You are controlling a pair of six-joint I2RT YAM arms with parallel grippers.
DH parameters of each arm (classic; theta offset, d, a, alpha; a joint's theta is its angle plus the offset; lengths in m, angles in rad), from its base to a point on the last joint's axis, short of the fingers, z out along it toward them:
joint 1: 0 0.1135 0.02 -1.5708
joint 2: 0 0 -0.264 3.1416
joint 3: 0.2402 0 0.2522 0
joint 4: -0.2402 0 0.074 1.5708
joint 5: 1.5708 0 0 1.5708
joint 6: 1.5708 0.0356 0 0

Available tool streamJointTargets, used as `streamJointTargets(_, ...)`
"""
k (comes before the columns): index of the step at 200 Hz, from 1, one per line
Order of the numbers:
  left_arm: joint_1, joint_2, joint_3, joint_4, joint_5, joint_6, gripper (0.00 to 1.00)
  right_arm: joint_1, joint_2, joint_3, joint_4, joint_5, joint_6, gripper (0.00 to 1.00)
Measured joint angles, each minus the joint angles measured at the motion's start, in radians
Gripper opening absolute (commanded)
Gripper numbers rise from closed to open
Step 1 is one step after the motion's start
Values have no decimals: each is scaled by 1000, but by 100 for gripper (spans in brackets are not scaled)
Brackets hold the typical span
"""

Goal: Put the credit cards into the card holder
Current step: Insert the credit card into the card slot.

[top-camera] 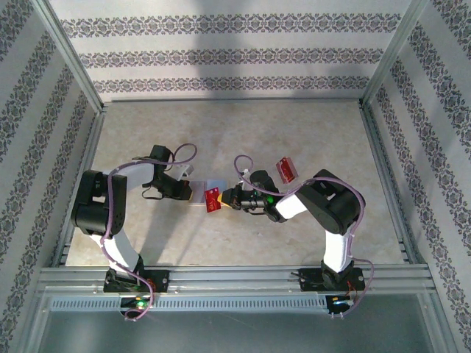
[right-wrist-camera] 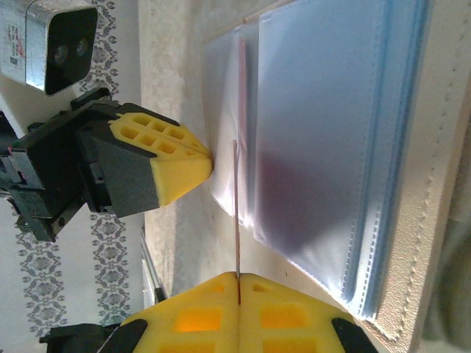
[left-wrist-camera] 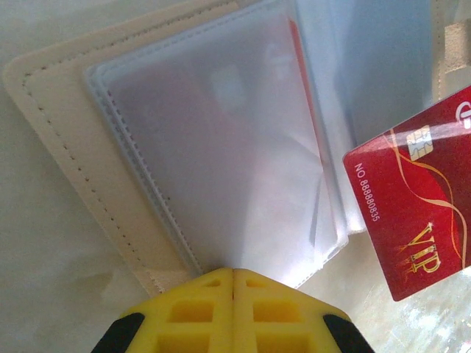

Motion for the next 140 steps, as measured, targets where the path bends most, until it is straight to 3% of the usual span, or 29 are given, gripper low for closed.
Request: streamJointTargets(140,0,0,0,0,0,0,0,8,112,75,51,16,23,0)
